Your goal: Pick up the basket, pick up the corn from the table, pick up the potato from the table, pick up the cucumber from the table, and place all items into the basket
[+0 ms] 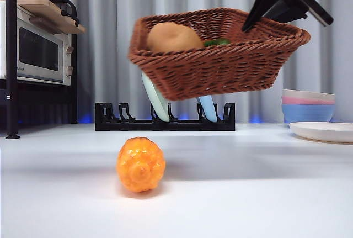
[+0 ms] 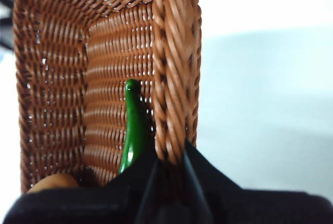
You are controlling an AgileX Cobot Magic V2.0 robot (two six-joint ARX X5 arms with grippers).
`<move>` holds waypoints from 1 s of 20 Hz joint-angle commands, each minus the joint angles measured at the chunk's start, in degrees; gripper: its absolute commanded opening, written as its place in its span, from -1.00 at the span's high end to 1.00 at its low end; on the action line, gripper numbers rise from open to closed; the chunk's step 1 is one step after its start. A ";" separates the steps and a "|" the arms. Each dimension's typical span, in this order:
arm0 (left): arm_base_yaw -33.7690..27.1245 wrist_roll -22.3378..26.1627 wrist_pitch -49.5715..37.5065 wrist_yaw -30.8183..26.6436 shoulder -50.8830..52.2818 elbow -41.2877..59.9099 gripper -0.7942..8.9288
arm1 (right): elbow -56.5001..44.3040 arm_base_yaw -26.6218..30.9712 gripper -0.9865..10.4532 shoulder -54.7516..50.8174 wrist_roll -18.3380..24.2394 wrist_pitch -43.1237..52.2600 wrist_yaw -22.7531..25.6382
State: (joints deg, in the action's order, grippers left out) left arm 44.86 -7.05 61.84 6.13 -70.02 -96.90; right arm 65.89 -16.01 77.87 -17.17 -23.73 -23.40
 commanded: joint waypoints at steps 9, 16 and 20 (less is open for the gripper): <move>10.36 -12.35 6.93 -12.59 1.05 18.80 -0.32 | 0.02 11.50 0.85 0.09 -0.96 1.86 -0.72; 6.43 -15.12 -11.17 -10.03 -6.80 32.11 -0.32 | 0.02 12.74 0.85 0.04 -0.96 1.86 -0.72; 0.66 -13.73 -18.45 -3.13 -15.65 32.11 -0.32 | 0.02 12.74 0.85 0.02 -0.94 1.79 -0.74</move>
State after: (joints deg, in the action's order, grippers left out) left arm 45.63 -21.47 43.27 2.81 -85.60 -65.10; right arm 65.89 -3.36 77.87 -17.19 -23.09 -23.57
